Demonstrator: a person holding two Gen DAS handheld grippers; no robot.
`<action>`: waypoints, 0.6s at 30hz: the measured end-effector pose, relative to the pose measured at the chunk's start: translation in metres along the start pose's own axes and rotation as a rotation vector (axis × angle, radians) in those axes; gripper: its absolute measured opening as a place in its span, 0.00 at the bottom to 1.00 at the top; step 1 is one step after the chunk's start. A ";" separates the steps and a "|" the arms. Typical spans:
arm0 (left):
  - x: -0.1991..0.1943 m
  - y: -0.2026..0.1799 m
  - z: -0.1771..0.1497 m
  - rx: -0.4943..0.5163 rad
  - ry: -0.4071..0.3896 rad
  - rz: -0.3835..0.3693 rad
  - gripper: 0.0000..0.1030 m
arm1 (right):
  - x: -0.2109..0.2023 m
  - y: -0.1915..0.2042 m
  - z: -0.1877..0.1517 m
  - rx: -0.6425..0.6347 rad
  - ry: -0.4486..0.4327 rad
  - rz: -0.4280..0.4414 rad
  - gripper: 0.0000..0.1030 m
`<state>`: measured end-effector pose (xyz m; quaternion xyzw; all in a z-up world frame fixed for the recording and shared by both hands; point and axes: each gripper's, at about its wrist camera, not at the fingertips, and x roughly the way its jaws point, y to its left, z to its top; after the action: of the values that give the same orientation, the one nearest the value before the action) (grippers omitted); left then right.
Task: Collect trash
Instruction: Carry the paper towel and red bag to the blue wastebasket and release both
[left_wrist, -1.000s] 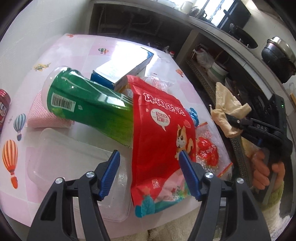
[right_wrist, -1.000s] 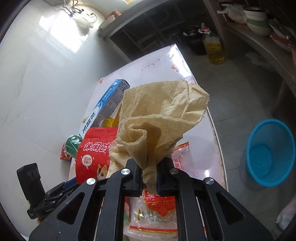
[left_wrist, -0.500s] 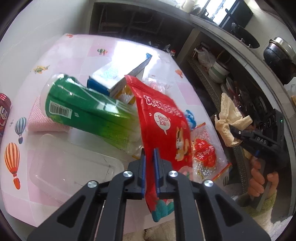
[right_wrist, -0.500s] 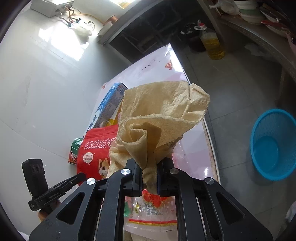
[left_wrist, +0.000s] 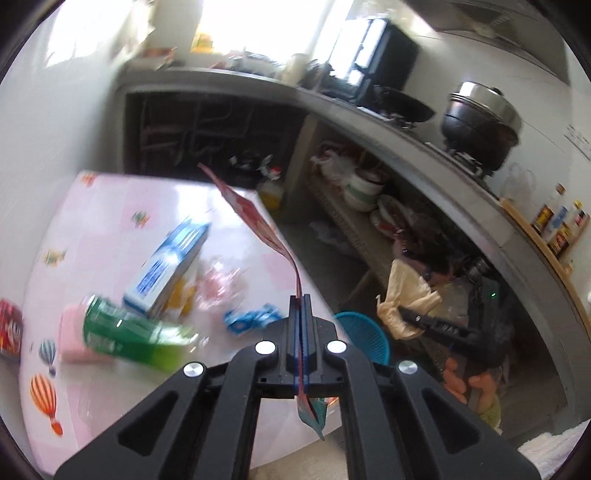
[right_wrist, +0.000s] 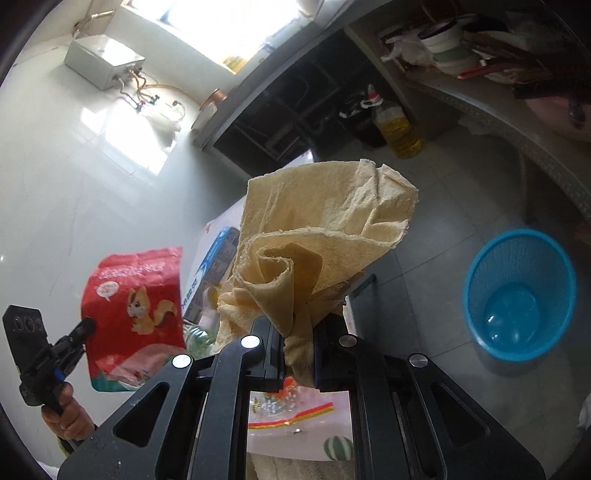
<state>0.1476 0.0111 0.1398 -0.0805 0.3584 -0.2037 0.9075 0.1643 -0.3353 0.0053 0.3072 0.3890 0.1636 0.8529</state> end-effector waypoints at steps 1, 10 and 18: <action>0.004 -0.012 0.006 0.024 -0.001 -0.021 0.00 | -0.008 -0.009 0.000 0.014 -0.019 -0.024 0.09; 0.142 -0.130 0.044 0.250 0.220 -0.175 0.00 | -0.034 -0.115 -0.019 0.216 -0.083 -0.299 0.09; 0.340 -0.209 0.010 0.438 0.568 -0.092 0.00 | 0.032 -0.210 -0.032 0.373 0.056 -0.446 0.10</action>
<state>0.3138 -0.3230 -0.0026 0.1595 0.5402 -0.3304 0.7574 0.1687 -0.4651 -0.1655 0.3608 0.4938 -0.0941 0.7856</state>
